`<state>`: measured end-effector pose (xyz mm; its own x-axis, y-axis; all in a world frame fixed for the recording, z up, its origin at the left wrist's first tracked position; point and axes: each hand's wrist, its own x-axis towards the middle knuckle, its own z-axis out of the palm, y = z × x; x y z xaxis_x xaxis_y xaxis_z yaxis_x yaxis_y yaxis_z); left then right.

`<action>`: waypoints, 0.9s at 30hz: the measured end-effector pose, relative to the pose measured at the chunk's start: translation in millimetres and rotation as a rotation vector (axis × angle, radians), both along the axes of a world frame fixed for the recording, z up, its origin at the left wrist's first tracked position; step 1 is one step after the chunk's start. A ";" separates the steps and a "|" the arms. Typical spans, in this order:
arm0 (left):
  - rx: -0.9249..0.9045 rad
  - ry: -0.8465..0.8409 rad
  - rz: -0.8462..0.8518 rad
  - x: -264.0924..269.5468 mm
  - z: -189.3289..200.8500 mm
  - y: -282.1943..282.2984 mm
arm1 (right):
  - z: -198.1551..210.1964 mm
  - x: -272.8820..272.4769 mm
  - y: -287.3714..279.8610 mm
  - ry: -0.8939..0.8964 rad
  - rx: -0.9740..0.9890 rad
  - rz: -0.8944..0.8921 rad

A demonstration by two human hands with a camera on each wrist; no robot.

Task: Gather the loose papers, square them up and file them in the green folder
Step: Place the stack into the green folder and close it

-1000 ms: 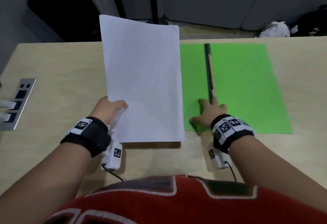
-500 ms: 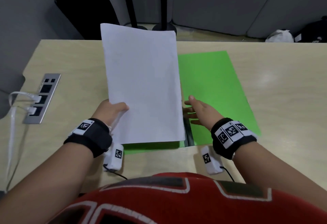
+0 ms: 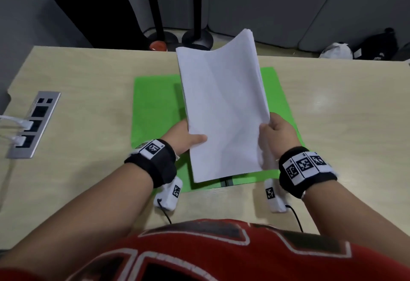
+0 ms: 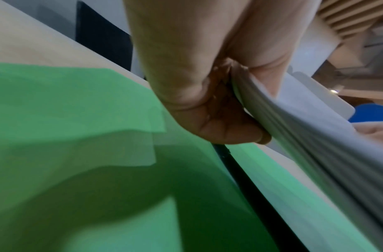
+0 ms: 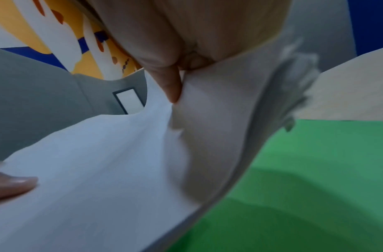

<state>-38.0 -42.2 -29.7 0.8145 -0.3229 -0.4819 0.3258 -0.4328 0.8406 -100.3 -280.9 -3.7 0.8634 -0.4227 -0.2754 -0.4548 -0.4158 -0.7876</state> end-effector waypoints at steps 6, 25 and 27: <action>0.180 -0.071 -0.148 1.7 -2.5 -37.9 | -15.5 -5.8 -51.2 0.124 0.016 -0.120; 0.840 -0.275 -0.487 14.5 -14.9 50.9 | -41.4 20.2 -41.7 0.303 -0.050 -0.034; 0.840 -0.273 -0.465 16.8 -15.0 56.9 | -40.0 23.2 -40.6 0.329 -0.129 0.004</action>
